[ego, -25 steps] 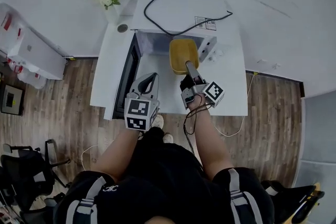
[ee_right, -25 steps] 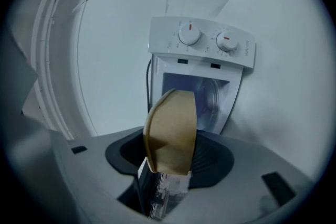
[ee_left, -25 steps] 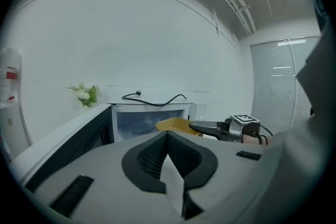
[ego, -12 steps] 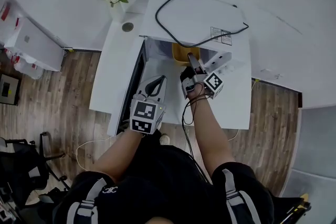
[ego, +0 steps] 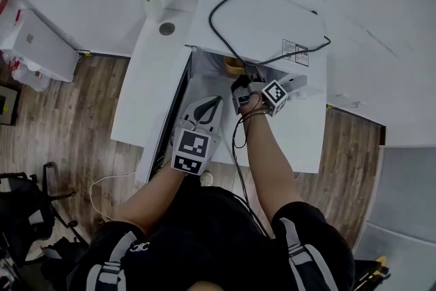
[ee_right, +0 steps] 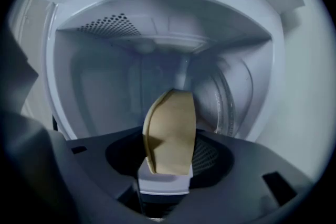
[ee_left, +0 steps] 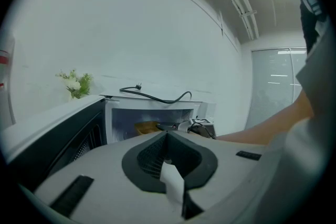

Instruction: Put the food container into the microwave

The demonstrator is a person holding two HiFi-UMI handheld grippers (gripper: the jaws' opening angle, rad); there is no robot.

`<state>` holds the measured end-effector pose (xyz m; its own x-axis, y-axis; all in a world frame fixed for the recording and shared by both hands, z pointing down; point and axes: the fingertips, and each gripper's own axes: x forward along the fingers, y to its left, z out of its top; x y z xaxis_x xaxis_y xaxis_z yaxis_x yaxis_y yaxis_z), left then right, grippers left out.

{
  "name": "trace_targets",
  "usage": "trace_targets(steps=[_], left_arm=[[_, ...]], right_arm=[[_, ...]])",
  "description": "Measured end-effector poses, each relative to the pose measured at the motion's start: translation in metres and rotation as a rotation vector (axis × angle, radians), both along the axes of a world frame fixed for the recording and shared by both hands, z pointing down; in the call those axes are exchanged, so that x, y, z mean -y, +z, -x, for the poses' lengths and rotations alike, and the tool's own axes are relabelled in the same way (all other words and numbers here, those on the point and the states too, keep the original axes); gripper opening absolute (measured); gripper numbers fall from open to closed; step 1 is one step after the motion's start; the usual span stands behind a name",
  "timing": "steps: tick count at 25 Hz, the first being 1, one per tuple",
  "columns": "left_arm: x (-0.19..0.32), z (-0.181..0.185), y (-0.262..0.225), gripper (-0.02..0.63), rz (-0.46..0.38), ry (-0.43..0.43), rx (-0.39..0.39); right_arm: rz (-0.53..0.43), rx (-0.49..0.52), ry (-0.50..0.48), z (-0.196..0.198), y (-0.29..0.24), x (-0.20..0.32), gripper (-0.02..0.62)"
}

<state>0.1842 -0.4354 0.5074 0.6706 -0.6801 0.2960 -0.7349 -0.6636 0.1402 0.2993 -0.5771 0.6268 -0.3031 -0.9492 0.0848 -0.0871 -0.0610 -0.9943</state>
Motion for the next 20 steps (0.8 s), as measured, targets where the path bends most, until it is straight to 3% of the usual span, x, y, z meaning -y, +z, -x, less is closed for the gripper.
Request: trace_targets(steps=[4,8,11,15,17,20], left_arm=[[0.000,-0.001,0.005,0.009,0.010,0.003,-0.002],[0.000,-0.003,0.004,0.009,0.005,0.016,-0.002],[-0.002,-0.006,0.003,0.009,-0.001,0.028,-0.002],[-0.002,-0.007,0.001,0.009,-0.007,0.034,0.000],[-0.001,-0.007,0.001,0.009,-0.008,0.033,0.001],[0.000,-0.007,0.002,0.009,-0.005,0.032,0.006]], right_arm=[[0.081,-0.029,-0.006,0.000,0.009,0.005,0.219],[0.217,-0.125,-0.041,0.000,0.026,0.003,0.202],[0.256,-0.171,-0.049,0.002,0.029,0.002,0.202],[0.300,-0.319,-0.064,0.000,0.030,0.000,0.207],[0.298,-0.426,-0.083,-0.001,0.027,0.001,0.240],[0.256,-0.598,-0.159,0.004,0.019,0.004,0.342]])
